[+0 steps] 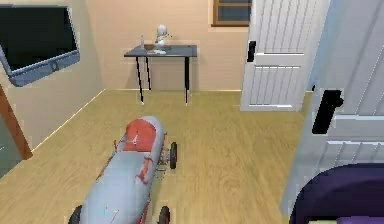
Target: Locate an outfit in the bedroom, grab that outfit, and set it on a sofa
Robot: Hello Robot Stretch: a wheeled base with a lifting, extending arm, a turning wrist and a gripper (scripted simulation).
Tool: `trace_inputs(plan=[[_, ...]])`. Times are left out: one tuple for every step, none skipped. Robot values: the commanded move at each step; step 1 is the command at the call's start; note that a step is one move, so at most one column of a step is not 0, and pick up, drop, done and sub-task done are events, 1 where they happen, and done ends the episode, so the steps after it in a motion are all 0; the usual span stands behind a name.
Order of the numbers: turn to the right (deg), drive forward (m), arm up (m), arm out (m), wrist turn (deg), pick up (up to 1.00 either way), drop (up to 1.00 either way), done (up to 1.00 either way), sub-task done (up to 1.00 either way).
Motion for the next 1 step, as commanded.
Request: trace_inputs(plan=[[24.0, 0.0, 0.0, 0.0, 0.0, 0.0, 0.0, 0.0, 0.0]])
